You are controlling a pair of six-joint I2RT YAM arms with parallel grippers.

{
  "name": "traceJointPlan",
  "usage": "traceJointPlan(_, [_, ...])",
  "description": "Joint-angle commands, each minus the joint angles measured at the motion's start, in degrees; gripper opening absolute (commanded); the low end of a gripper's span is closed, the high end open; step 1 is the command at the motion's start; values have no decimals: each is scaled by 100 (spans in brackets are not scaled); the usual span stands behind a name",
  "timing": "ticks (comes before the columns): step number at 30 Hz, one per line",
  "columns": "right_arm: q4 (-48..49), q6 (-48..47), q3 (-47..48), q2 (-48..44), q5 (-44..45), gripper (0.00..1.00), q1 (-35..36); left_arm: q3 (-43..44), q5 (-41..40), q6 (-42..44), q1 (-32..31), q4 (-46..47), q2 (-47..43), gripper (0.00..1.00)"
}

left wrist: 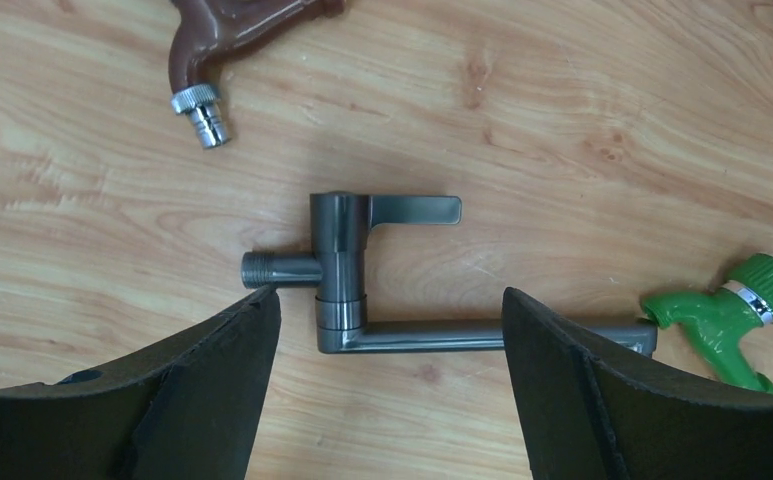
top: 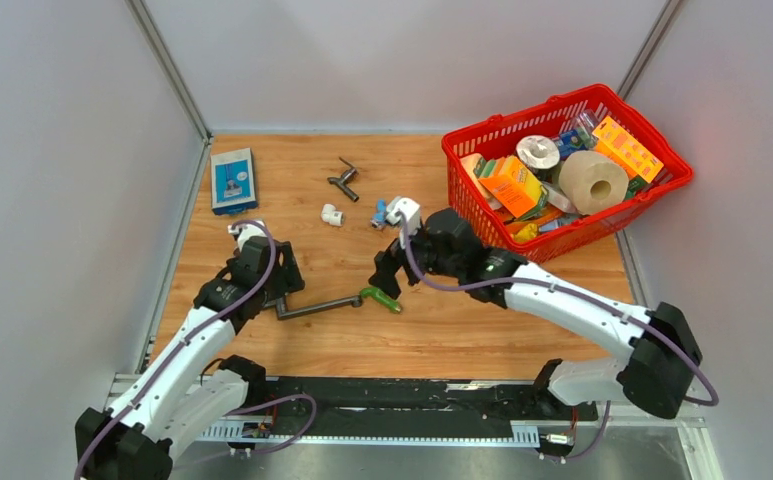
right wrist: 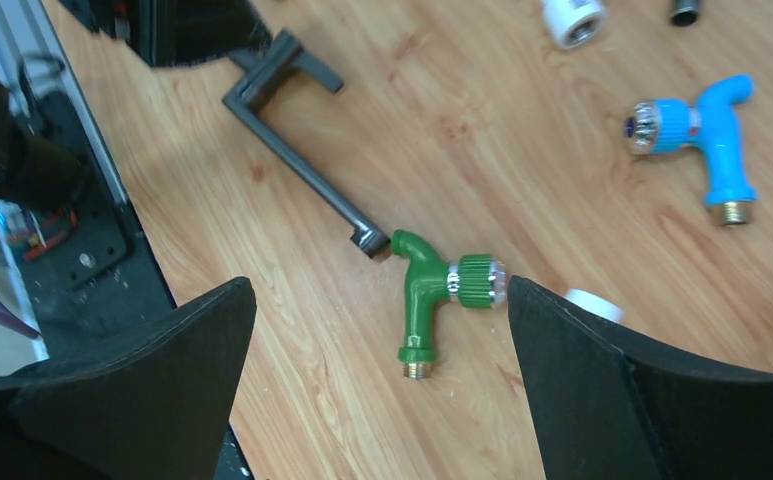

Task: Install the water faucets

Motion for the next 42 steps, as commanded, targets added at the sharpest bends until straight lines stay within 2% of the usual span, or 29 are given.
traceJointPlan(1, [796, -892, -204, 517, 465, 100, 599, 9, 95, -343, 92, -12, -481, 88])
traceJointPlan(5, [841, -1050, 103, 1202, -245, 100, 618, 290, -371, -124, 92, -354, -1132, 88])
traceJointPlan(9, [981, -1182, 437, 1905, -818, 100, 644, 405, -750, 262, 92, -216, -1922, 88])
traceJointPlan(15, [990, -1682, 982, 2846, -582, 99, 960, 177, -996, 501, 92, 40, -2812, 88])
traceJointPlan(20, [929, -2289, 1430, 3479, -362, 87, 1303, 89, -1180, 430, 92, 137, -3251, 88])
traceJointPlan(26, [841, -3072, 1826, 4068, -344, 70, 1514, 89, -1146, 413, 92, 128, -3357, 88])
traceJointPlan(33, [806, -3283, 2221, 4613, -151, 61, 1532, 80, -1032, 439, 92, 146, -3366, 88])
traceJointPlan(36, [762, -3310, 2327, 4833, -142, 49, 1532, 54, -944, 466, 92, 189, -3357, 87])
traceJointPlan(38, [727, -3310, 2336, 4904, -150, 37, 1532, 36, -856, 501, 92, 225, -3340, 87])
traceJointPlan(40, [727, -3292, 2292, 4878, -150, 15, 1541, 36, -786, 536, 92, 269, -3305, 86])
traceJointPlan(42, [735, -3214, 2231, 4764, -142, 0, 1532, 36, -768, 536, 92, 278, -3261, 86])
